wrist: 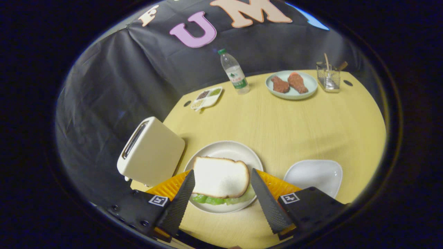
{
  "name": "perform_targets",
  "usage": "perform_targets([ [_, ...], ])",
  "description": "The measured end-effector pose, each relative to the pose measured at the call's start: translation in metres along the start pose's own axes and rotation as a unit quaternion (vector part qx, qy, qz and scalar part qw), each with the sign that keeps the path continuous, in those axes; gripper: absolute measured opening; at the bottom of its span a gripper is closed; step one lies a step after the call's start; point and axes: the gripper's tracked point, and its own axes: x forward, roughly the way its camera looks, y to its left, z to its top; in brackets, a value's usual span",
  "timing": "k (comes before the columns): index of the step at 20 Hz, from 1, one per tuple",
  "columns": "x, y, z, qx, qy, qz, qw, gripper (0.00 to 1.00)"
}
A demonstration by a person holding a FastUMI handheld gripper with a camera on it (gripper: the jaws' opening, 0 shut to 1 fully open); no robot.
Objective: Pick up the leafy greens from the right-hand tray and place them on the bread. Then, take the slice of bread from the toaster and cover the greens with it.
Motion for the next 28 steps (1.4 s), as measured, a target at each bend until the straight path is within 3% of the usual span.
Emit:
perform_targets([
  [3,-0.017,-0.001,0.029,-0.025,-0.051,0.005,0.998,1.0],
  [12,-0.093,-0.01,0.108,-0.085,-0.177,-0.046,0.979,1.0],
  [17,-0.142,-0.015,0.149,-0.142,-0.258,-0.103,0.95,1.0],
  [22,-0.187,-0.005,0.174,-0.141,-0.323,-0.13,0.927,1.0],
  [28,-0.22,-0.03,0.185,-0.144,-0.368,-0.2,0.897,1.0],
])
